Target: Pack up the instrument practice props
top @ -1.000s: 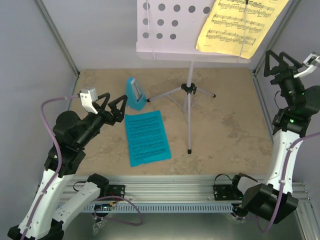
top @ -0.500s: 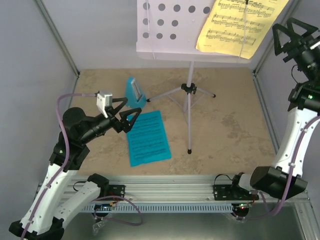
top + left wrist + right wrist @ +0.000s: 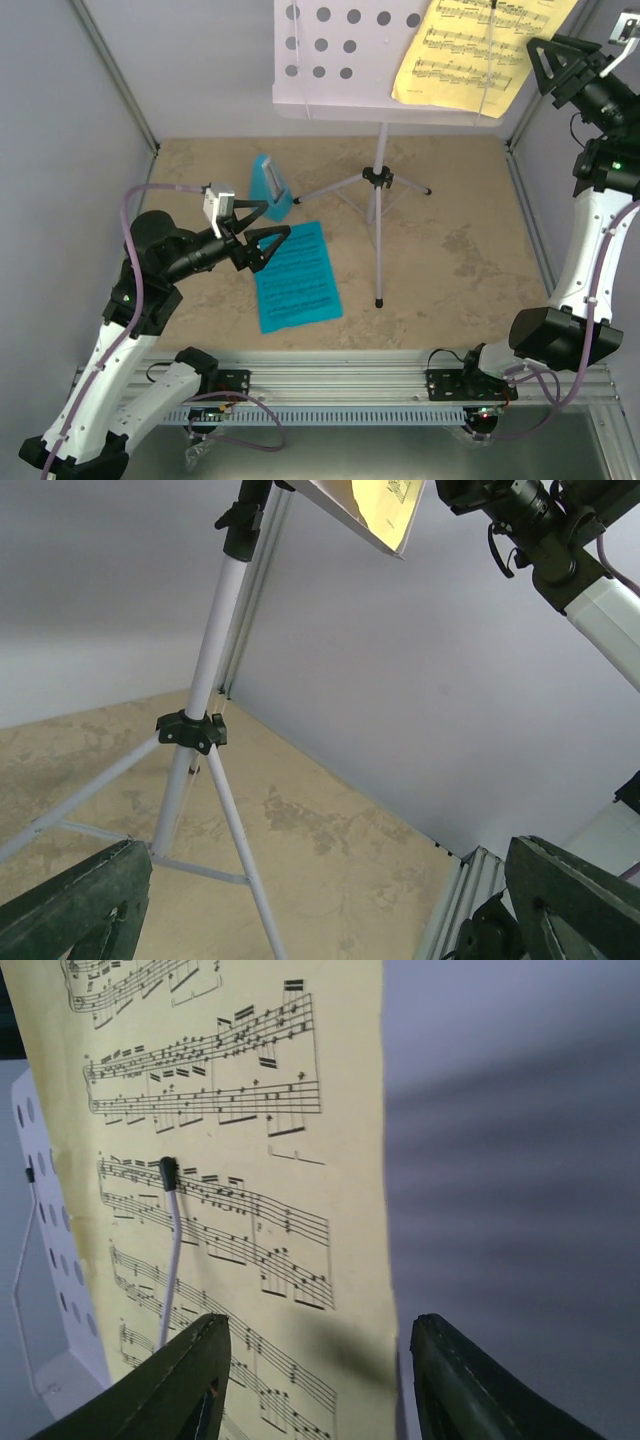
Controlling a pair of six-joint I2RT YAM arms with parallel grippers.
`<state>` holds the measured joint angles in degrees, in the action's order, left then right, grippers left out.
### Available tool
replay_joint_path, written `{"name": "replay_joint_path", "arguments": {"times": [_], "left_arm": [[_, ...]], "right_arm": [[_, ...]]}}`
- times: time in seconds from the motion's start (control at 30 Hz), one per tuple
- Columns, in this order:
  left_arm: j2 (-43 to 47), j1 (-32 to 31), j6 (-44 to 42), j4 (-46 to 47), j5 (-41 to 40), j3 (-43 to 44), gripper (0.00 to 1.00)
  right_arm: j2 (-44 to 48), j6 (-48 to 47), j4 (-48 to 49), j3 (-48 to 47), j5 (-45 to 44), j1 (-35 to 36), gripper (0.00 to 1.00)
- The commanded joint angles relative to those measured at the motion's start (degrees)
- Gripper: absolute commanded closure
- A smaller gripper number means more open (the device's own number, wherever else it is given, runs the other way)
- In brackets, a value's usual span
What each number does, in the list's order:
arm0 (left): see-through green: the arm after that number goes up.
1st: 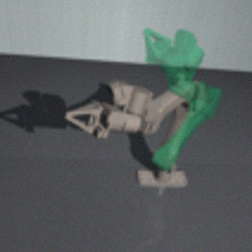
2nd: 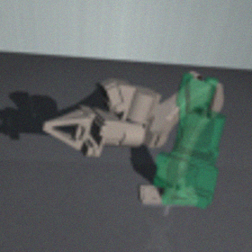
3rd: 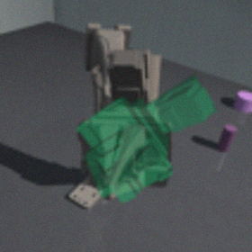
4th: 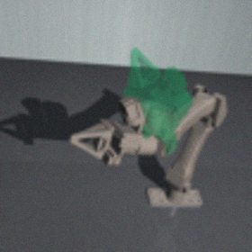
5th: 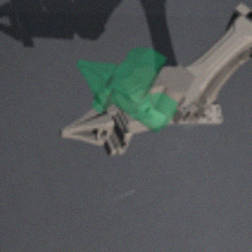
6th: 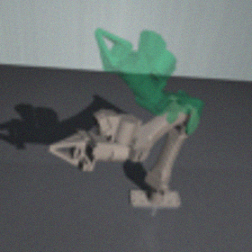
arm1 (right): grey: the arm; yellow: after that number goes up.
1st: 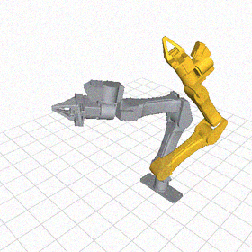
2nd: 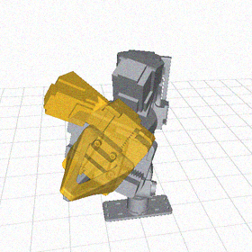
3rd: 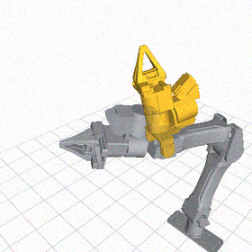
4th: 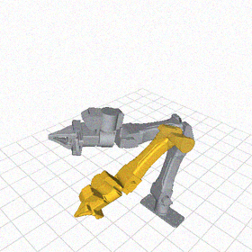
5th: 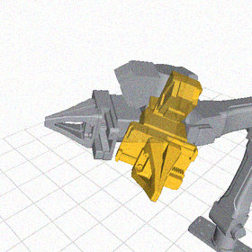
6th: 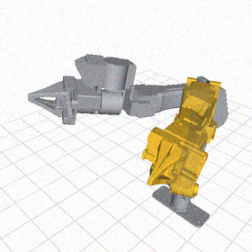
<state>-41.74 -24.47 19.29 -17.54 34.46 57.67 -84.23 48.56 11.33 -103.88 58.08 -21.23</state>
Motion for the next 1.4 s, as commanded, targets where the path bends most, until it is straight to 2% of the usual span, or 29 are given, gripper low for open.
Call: {"name": "replay_joint_path", "arguments": {"times": [0.0, 0.13, 0.2, 0.3, 0.37, 0.47, 0.57, 0.77, 0.83, 0.93, 0.97, 1.17, 1.27, 1.37], "left_arm": [[0.1, 0.3, -0.2, 2.1, 2.0, -0.4, 0.01], [0.2, 0.3, 0.6, 2.9, 2.5, -0.4, 0.01], [0.1, 0.3, 1.7, 3.7, 2.5, -0.5, 0.01], [-1.0, 0.2, 5.8, 8.2, 5.8, -1.8, 0.01], [-1.9, -0.3, 7.8, 10.8, 6.8, -2.3, 0.02], [-2.8, -2.4, 6.9, 10.7, 5.1, -1.2, 0.01], [-4.2, -4.1, 6.2, 10.2, 3.9, 0.0, 0.01], [-6.9, -8.3, 6.5, 11.6, 1.7, 1.6, 0.01], [-8.5, -10.6, 6.3, 12.1, -0.2, 3.4, 0.02], [-12.2, -15.8, 6.2, 14.0, -4.0, 7.6, 0.04], [-13.9, -17.8, 6.4, 15.0, -5.3, 9.2, 0.04], [-29.1, -29.1, 6.3, 19.2, -13.7, 24.8, 0.09], [-38.6, -31.4, 8.9, 19.4, -18.9, 34.3, 0.18], [-46.8, -31.7, 12.3, 22.0, -19.9, 43.2, 0.26]], "right_arm": [[0.7, -1.0, -0.1, -2.0, 2.5, 1.3, 0.53], [1.9, -2.6, -0.8, -1.4, 2.3, 2.0, 0.63], [2.7, -3.7, -1.6, -0.8, 1.8, 2.1, 0.71], [3.7, -4.7, -1.7, 0.8, 1.0, 2.2, 0.80], [3.8, -5.3, -2.4, 1.2, 0.5, 2.3, 0.80], [4.2, -6.7, -3.9, 1.3, -0.2, 2.3, 0.69], [4.2, -7.9, -5.0, 1.1, -0.7, 2.2, 0.66], [5.1, -8.4, -4.3, 1.6, -1.5, 2.3, 0.73], [4.8, -7.5, -3.3, 1.5, -1.0, 2.3, 0.78], [4.6, -6.5, -2.0, 1.7, -0.2, 2.3, 0.98], [4.9, -6.5, -1.9, 2.0, -0.2, 2.3, 0.99], [7.4, -6.1, 1.8, 6.0, -0.3, 3.0, 1.00], [8.1, -6.5, 1.9, 6.9, -0.3, 3.4, 0.99], [8.7, -7.2, 1.9, 7.6, -0.7, 3.5, 0.99]]}}
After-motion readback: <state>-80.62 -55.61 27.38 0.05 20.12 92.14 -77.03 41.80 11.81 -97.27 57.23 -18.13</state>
